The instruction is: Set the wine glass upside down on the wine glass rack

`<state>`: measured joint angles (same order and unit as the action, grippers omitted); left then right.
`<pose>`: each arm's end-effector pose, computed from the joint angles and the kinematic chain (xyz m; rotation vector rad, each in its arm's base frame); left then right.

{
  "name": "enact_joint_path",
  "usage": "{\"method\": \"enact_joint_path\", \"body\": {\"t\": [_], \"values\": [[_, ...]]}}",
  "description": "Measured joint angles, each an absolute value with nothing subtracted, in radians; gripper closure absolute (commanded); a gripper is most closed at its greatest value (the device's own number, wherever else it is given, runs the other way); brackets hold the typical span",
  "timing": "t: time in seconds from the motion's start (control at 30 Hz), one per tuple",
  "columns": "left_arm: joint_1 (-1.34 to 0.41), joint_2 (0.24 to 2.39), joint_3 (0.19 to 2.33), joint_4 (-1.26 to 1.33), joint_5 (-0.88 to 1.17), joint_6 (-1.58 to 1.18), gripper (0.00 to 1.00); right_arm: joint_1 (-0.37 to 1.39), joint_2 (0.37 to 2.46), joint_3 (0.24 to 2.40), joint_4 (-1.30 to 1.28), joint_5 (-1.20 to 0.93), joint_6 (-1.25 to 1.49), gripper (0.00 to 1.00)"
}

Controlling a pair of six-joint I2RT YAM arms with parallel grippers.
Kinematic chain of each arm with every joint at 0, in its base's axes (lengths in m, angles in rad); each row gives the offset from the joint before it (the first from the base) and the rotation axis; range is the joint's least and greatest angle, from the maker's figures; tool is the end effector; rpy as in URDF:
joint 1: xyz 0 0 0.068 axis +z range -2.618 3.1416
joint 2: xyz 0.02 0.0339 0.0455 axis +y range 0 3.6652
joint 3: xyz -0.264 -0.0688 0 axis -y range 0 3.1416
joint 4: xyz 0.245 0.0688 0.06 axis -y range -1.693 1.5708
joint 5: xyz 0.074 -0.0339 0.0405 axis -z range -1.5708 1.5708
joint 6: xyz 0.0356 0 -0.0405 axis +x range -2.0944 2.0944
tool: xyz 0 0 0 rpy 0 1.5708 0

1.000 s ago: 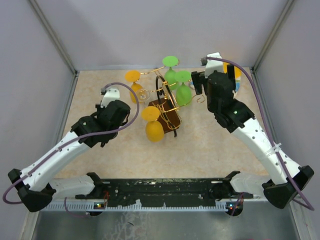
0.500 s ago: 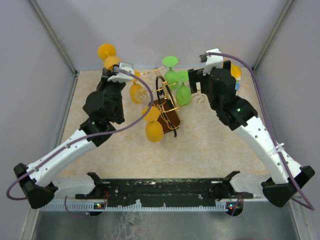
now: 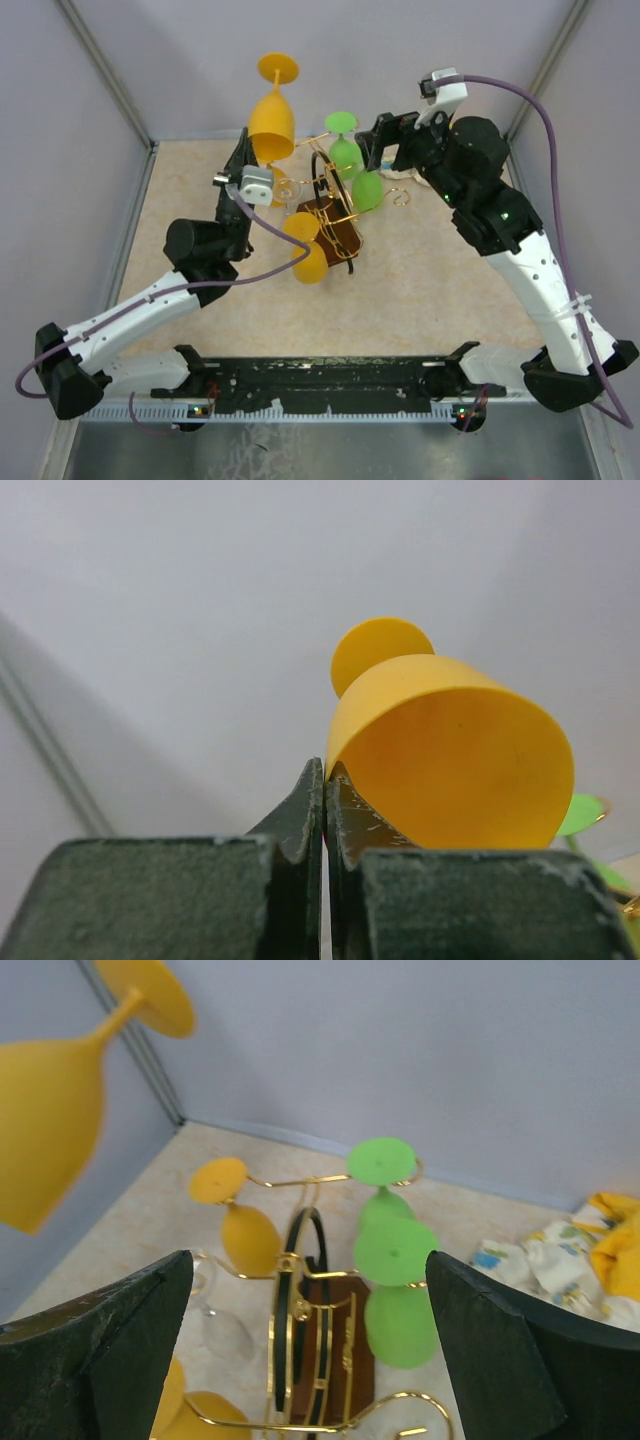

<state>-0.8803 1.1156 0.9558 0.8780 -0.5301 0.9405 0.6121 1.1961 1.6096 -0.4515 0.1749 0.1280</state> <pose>0.1630 -0.1691 0.4398 0.3525 0.9043 0.2812 0.1939 0.1286 0.5084 -0.2555 1.6051 0.4315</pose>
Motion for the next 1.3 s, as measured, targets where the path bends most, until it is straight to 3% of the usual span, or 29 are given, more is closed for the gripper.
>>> {"method": "enact_joint_path", "body": {"t": [0.53,0.8,1.3], "values": [[-0.881,1.119,0.843,1.156,-0.242,0.514,1.00,0.612,1.140,1.504,-0.046,-0.239,0.469,0.18],[-0.881,1.150,0.809,1.310,-0.230,0.435,1.00,0.612,1.141,1.394,0.135,-0.281,0.620,0.22],[-0.881,1.156,0.773,1.392,-0.170,0.327,1.00,0.612,1.216,1.394,0.364,-0.310,0.757,0.25]]}}
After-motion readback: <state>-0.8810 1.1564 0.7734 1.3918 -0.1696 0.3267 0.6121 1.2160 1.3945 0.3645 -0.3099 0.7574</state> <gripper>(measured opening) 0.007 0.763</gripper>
